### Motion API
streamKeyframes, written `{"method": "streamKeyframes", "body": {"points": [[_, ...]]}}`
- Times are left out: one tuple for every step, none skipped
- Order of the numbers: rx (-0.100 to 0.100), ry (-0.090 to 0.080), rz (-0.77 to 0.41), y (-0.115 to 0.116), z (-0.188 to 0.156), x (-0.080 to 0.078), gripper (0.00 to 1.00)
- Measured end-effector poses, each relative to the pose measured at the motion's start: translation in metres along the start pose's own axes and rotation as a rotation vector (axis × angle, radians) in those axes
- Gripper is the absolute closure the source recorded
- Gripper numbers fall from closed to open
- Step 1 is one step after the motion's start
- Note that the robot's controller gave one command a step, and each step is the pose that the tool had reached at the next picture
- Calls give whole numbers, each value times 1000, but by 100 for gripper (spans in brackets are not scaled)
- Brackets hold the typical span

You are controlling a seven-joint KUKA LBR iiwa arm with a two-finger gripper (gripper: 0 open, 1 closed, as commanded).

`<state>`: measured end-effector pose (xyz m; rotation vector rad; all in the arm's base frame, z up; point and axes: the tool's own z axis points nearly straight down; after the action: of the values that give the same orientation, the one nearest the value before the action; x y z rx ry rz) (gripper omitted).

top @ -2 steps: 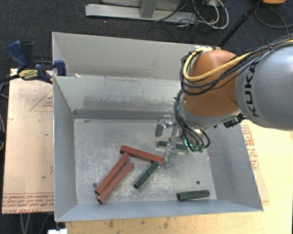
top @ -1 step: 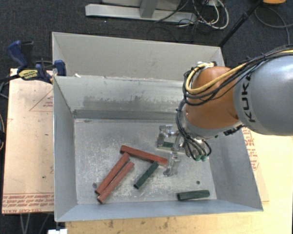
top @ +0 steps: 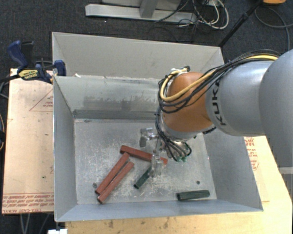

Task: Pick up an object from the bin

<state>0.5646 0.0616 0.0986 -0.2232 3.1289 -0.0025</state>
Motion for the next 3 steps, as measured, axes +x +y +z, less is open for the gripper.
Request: {"method": "streamKeyframes", "body": {"points": [[-3,-3,-229,-7,26,5,100],[-3,-3,-229,-7,26,5,100],[-4,0,-236,-11,-100,-53,100]]}}
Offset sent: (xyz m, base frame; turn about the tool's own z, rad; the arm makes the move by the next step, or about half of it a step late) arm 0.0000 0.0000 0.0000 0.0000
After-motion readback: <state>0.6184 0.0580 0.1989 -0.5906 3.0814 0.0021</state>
